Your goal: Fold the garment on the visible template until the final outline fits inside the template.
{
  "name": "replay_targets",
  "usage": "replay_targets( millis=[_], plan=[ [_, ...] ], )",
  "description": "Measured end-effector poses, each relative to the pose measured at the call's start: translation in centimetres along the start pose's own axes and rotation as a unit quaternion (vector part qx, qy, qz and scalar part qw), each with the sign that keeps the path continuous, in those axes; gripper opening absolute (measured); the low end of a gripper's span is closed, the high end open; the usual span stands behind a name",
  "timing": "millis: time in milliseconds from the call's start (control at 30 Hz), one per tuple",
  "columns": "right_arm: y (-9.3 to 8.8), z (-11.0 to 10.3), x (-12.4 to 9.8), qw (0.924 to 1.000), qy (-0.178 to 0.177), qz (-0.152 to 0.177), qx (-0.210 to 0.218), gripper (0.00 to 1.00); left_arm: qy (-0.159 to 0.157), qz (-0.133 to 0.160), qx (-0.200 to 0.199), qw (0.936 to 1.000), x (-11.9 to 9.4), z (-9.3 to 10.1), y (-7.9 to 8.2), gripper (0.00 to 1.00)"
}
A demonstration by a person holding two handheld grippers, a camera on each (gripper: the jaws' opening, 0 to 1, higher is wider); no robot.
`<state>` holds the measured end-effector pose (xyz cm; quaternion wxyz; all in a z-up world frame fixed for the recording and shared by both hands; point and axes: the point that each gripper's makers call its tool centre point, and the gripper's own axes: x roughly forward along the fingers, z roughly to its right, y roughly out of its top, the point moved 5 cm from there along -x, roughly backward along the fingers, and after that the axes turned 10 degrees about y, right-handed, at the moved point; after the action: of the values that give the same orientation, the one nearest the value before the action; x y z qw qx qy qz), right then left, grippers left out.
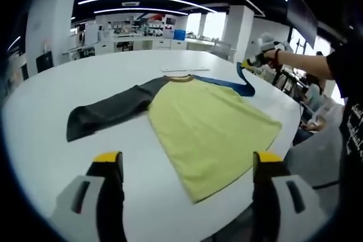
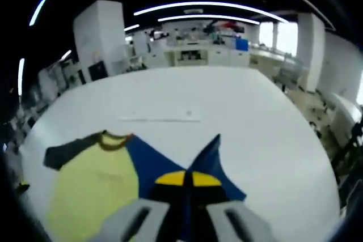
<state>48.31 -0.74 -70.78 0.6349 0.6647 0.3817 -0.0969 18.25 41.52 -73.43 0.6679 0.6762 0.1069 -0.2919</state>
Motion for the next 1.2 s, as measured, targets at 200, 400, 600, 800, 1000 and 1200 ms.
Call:
replay_targets(
  millis=[200, 400, 600, 800, 1000, 1200],
  plan=[
    [0.7, -1.3, 1.0, 0.9998, 0.015, -0.004, -0.009, 0.0, -0.001, 0.001, -0.007, 1.0, -0.1, 0.1, -0.1, 0.91],
    [1.5, -2.9, 1.7, 0.9993, 0.025, -0.007, -0.026, 0.0, 0.0, 0.0, -0.008, 1.0, -0.3, -0.2, -0.3, 0.91],
    [2.5, -4.7, 2.4, 0.9976, 0.034, -0.014, -0.059, 0.0, 0.0, -0.001, -0.01, 1.0, -0.4, -0.2, -0.5, 0.91],
    [3.7, -5.9, 3.8, 0.9965, 0.048, -0.017, -0.066, 0.0, 0.0, -0.001, -0.013, 0.9999, -0.4, -0.5, -0.5, 0.9],
    [4.6, -8.4, 4.7, 0.9941, 0.075, -0.018, -0.075, 0.0, 0.002, -0.001, -0.012, 0.9999, -0.5, -0.6, -0.5, 0.9],
    [5.3, -10.2, 5.5, 0.9913, 0.09, -0.021, -0.094, 0.0, 0.005, -0.001, -0.014, 0.9999, -0.6, -0.7, -0.6, 0.9]
  ],
)
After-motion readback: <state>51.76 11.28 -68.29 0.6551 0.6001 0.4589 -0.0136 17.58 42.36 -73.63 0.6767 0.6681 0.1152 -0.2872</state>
